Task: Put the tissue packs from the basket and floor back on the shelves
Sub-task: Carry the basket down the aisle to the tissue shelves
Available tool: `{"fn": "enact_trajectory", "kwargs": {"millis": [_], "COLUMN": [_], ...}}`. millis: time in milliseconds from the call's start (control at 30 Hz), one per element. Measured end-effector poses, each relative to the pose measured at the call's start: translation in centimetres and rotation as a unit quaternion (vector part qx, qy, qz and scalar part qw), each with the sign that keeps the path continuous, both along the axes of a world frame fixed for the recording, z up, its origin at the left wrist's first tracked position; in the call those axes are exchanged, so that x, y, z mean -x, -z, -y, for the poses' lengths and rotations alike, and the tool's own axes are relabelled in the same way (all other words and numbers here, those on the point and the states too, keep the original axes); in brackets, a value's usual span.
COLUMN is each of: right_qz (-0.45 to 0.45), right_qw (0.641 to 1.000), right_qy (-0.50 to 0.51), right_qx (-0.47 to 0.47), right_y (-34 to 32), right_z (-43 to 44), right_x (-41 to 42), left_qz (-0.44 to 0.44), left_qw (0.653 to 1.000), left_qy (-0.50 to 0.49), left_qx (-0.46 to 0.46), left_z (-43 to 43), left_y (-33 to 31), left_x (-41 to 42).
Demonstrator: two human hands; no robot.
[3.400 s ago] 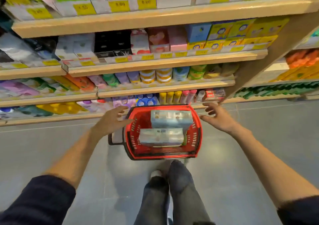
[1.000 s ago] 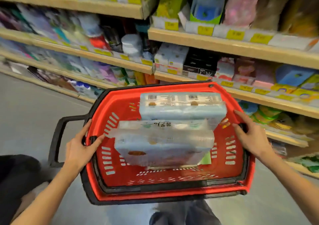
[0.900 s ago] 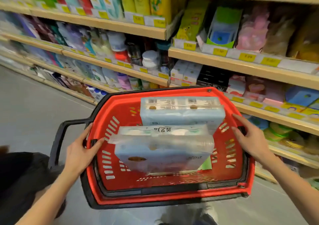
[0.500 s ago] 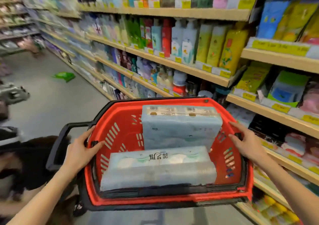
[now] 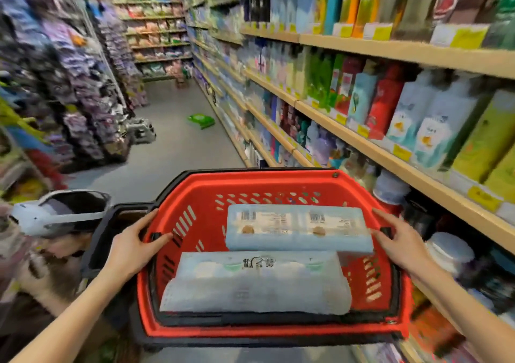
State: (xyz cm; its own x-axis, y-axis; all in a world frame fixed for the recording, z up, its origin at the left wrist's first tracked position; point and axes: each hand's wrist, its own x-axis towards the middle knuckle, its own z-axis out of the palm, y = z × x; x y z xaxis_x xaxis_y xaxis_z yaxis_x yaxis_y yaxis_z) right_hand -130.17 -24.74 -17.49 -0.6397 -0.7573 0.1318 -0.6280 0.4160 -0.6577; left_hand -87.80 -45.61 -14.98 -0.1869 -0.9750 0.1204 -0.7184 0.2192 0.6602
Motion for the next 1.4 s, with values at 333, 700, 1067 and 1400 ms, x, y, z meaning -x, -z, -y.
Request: {"fn": "enact_trajectory", "kwargs": {"millis": [333, 700, 1067, 1400], "right_qz": [-0.023, -0.020, -0.032, 0.014], "right_qw": [0.992, 0.988, 0.983, 0.972], "right_qy": [-0.123, -0.152, -0.179, -0.232], "right_qx": [0.027, 0.026, 0.026, 0.043], "right_y": [-4.4, -3.5, -5.6, -4.8], "right_z": [20.0, 42.4, 65.4, 90.8], "right_x": [8.3, 8.9, 8.5, 10.2], "left_qz": [-0.027, -0.013, -0.006, 0.012], "left_qw": [0.993, 0.991, 0.987, 0.981], "left_qy": [-0.115, -0.135, -0.159, -0.192], "left_qx": [0.014, -0.002, 0.021, 0.001], "left_z": [9.9, 29.5, 50.8, 72.4], "left_y": [-1.4, -0.7, -2.9, -2.7], "left_x": [4.5, 3.9, 3.5, 5.3]}}
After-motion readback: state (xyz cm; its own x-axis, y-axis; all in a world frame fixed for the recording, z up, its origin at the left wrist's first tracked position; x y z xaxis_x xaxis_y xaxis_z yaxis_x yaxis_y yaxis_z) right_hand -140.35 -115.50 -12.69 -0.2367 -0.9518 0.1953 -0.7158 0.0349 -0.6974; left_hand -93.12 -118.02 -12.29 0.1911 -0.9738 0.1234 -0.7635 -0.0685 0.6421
